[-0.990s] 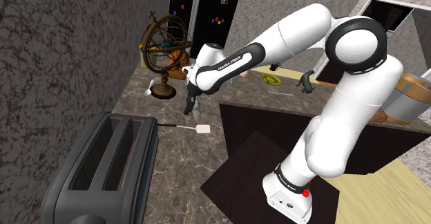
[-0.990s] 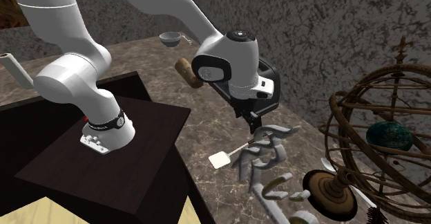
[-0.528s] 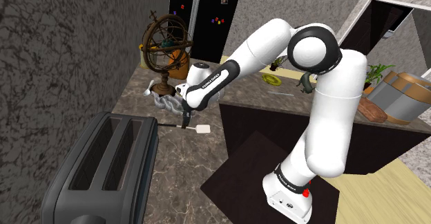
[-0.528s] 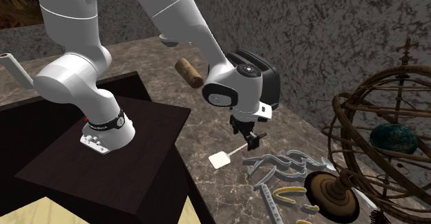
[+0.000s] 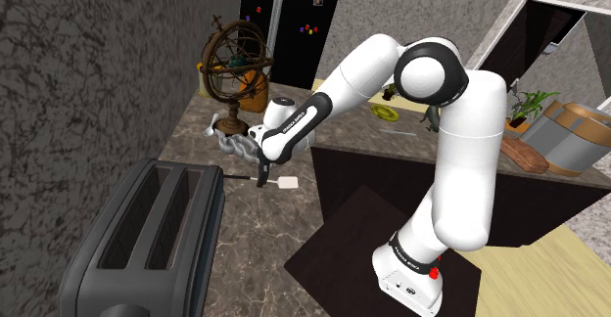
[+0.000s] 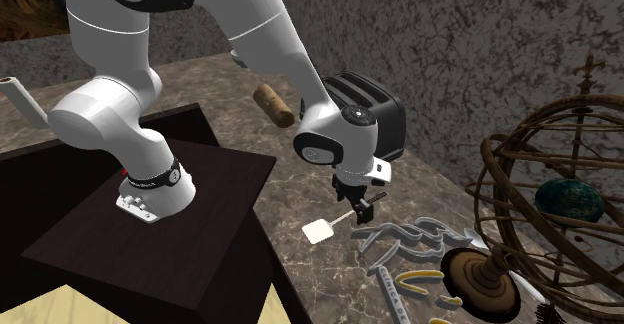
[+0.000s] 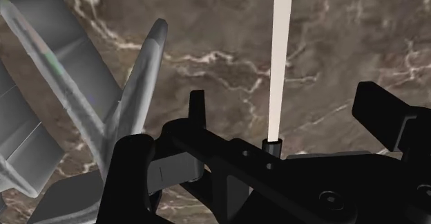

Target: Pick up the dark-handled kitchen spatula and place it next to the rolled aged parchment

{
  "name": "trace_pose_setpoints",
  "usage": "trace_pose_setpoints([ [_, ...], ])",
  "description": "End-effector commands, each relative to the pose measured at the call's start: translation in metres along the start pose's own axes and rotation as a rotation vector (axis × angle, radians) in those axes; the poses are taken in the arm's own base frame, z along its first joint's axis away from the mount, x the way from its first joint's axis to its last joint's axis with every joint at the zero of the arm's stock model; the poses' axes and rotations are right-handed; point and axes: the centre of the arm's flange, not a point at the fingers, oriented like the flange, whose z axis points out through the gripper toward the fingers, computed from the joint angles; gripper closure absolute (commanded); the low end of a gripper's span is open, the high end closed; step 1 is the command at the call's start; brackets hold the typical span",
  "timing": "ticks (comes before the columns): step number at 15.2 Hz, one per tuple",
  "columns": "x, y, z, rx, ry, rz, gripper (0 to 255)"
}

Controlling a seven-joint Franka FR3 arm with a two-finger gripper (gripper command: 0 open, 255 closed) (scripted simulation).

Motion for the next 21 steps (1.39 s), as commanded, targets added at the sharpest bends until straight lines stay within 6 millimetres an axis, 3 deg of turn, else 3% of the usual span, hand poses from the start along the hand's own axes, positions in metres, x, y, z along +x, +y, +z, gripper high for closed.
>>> trace_pose_setpoints([
  [1, 0.0, 0.0, 0.0, 0.0, 0.0, 0.0, 0],
  [4, 0.0, 0.0, 0.0, 0.0, 0.0, 0.0, 0],
  [5, 0.0, 0.0, 0.0, 0.0, 0.0, 0.0, 255],
  [14, 0.0, 0.0, 0.0, 0.0, 0.0, 0.0, 255],
  [21, 0.003, 0.0, -0.036, 0.0, 0.0, 0.0, 255],
])
